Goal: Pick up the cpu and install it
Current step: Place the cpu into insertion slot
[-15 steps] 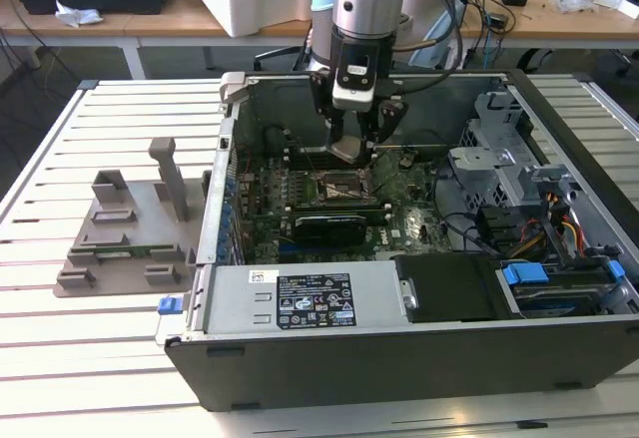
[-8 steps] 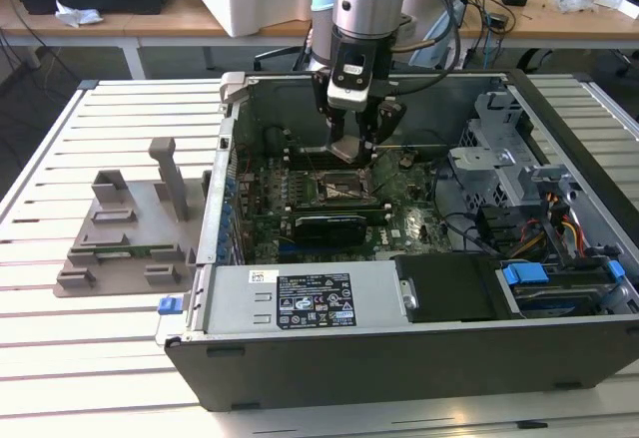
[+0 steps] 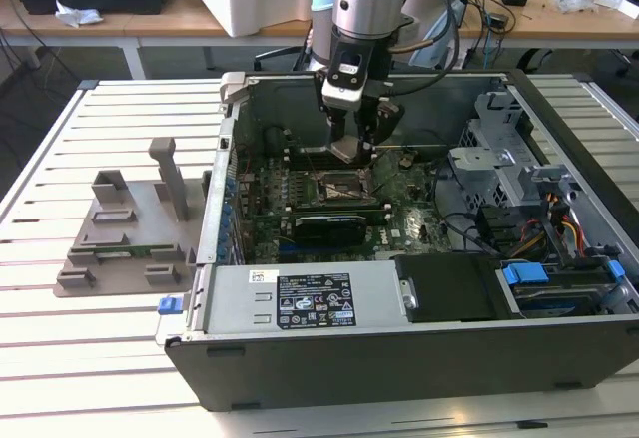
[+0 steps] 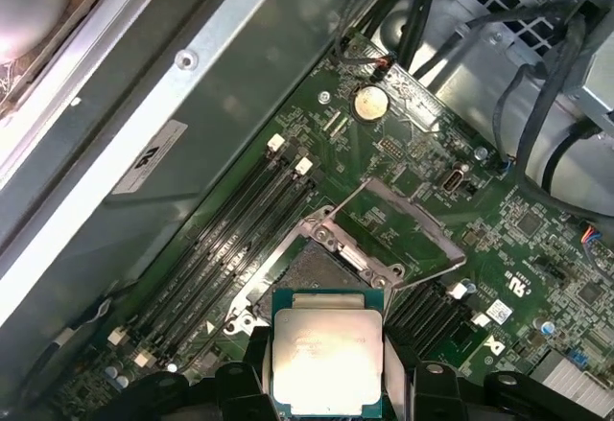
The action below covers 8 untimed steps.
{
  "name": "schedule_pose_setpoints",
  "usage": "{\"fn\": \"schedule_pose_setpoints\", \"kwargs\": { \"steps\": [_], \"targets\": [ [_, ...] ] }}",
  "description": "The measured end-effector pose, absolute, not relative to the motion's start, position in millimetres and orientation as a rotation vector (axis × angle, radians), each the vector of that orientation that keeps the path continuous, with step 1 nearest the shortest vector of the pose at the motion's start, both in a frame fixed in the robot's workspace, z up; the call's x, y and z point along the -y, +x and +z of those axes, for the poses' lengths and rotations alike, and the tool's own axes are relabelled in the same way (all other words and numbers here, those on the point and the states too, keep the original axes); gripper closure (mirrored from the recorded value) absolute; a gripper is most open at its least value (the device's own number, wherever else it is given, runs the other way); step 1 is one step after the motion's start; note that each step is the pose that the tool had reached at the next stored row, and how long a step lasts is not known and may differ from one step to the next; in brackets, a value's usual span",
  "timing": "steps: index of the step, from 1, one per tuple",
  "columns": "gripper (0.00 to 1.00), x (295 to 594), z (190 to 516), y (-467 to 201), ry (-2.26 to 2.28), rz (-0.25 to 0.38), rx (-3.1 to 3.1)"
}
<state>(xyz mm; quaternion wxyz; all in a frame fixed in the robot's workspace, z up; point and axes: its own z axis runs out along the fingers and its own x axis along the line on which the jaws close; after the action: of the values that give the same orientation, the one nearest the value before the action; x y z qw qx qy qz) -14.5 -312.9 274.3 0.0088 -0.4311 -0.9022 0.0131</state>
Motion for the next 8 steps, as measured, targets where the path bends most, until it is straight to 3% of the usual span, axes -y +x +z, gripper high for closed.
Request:
{"fn": "schedule_pose_setpoints", "kwargs": {
  "steps": [8],
  "targets": [
    [0.45,312.9,274.2,-14.5,-1.427,0.041,2.778]
  ]
}}
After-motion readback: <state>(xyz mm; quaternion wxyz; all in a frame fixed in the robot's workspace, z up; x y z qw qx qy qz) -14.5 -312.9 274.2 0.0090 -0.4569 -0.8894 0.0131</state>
